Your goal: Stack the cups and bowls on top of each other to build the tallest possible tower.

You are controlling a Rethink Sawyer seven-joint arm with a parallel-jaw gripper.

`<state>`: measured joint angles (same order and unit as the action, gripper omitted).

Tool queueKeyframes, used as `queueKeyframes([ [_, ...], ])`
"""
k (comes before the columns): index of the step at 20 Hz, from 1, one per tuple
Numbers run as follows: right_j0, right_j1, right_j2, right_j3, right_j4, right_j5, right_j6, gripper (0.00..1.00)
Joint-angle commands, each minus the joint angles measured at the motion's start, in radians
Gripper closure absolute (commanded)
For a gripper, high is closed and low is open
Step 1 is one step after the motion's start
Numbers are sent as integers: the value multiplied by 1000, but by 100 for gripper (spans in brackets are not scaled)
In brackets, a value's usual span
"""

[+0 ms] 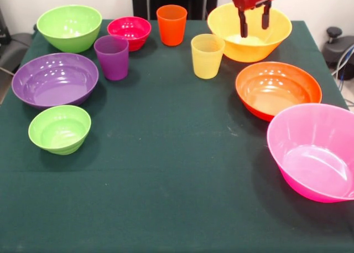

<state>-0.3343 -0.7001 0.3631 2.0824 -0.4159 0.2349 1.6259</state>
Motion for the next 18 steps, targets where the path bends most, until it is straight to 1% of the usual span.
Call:
queueKeyframes([
  [1,-72,75,175,-106,-148,151,-257,0],
  [5,-110,93,199,-113,-182,169,-221,0],
  [6,-110,92,188,-111,-182,159,-183,0],
  [9,-69,85,109,-112,-158,103,-16,0],
  [12,-4,88,12,-125,-107,54,134,0],
  [13,15,89,-12,-133,-90,42,168,0],
  [15,53,92,-74,-140,-40,-8,259,0],
  [18,61,117,-110,-128,71,-30,350,0],
])
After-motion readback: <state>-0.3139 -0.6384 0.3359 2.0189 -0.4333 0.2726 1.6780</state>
